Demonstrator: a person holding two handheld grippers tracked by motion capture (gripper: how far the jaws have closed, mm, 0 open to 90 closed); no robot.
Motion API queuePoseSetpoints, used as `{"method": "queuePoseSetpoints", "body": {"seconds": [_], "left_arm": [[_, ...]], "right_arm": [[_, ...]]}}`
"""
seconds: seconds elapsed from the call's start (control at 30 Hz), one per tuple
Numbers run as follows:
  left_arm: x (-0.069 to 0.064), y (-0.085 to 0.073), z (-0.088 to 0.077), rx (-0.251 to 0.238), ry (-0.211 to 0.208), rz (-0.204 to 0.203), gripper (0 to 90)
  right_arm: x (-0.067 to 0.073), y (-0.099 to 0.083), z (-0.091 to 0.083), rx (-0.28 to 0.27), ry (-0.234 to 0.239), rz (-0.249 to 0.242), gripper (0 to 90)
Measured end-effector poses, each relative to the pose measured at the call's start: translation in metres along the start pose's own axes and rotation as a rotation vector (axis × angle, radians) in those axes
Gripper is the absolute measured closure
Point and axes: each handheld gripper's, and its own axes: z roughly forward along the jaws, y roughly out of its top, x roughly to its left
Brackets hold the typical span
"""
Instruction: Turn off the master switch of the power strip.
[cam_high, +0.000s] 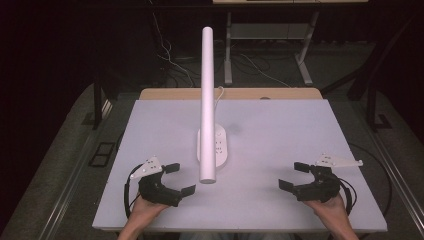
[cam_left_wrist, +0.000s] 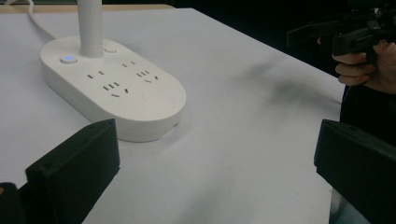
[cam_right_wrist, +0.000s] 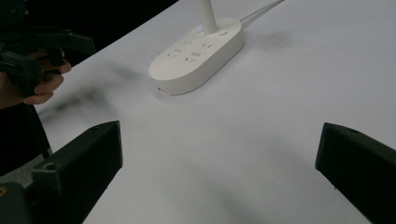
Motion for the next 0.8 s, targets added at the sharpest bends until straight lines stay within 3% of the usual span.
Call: {"method": "queuePoseSetpoints", "body": {"seconds": [0.8], "left_arm": [[-0.0011,0.0011,-0.003,0.012,0.023,0.004,0.0]], "right_arm": [[-0.0002,-0.0021,0.0021,0.042,-0.01,-0.021,0.0]]}}
